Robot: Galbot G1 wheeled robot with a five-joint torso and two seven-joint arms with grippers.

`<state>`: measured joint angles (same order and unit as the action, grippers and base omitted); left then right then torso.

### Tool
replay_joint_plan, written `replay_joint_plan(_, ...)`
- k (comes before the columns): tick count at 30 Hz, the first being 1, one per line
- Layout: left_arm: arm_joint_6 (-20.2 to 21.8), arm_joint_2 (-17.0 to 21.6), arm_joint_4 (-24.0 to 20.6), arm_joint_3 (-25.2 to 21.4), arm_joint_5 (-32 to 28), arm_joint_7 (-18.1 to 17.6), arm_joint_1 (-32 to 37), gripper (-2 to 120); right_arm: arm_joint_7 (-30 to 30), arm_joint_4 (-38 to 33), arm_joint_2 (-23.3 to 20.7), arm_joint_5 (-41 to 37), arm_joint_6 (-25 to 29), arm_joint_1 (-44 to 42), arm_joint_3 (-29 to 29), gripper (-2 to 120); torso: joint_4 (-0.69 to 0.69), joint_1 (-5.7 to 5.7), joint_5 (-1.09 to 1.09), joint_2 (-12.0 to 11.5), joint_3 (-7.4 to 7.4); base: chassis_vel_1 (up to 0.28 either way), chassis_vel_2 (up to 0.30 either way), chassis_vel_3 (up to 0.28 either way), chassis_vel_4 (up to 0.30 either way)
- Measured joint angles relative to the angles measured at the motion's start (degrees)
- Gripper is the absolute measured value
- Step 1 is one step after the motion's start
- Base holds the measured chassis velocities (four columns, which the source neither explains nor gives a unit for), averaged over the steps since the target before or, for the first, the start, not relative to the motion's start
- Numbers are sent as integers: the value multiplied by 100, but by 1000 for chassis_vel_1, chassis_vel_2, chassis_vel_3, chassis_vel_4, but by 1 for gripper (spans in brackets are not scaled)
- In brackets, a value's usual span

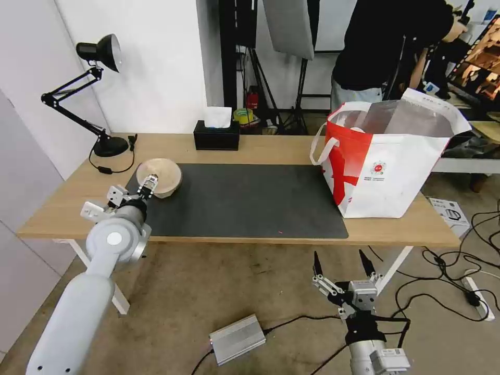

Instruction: Pick up the trash from the table and place it into the takeout bag.

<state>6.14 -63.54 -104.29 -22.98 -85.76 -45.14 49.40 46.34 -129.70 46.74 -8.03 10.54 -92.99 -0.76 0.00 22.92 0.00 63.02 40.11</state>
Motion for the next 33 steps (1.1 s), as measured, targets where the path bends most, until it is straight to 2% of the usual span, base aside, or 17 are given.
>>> replay_joint_plan(10,93,-250,680,234,134,82,-439,100,0,0,0,0,0,0,0,100,0,0,0,0,0,0,0,0,0)
replay_joint_plan(33,90,-385,1401,365,175,264,-920,100,0,0,0,0,0,0,0,100,0,0,0,0,0,0,0,0,0)
